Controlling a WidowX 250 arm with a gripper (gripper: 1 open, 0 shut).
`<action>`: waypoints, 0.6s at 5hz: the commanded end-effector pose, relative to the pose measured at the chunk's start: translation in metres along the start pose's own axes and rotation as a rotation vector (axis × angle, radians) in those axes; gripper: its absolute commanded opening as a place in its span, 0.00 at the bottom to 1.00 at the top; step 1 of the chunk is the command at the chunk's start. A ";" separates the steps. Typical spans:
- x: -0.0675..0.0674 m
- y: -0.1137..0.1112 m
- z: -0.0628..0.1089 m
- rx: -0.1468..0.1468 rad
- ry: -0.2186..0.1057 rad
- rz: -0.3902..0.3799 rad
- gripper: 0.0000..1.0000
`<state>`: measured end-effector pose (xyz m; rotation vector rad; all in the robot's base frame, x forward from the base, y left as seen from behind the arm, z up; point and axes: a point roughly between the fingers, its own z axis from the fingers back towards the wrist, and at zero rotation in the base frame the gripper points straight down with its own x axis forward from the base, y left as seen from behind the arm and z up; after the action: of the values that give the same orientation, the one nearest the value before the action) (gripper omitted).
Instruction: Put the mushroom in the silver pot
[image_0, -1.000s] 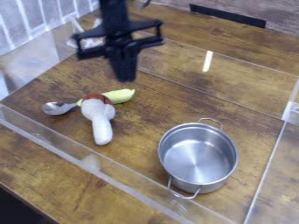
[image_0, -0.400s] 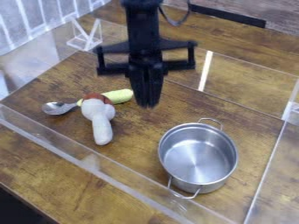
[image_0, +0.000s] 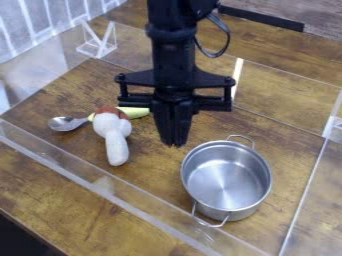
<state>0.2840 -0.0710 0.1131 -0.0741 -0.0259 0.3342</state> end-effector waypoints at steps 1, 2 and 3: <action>0.003 0.003 0.003 0.004 -0.039 -0.118 0.00; 0.009 0.008 -0.002 0.031 -0.041 -0.193 1.00; 0.017 0.018 -0.003 0.055 -0.044 -0.253 1.00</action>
<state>0.2893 -0.0527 0.0965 -0.0034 -0.0213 0.0807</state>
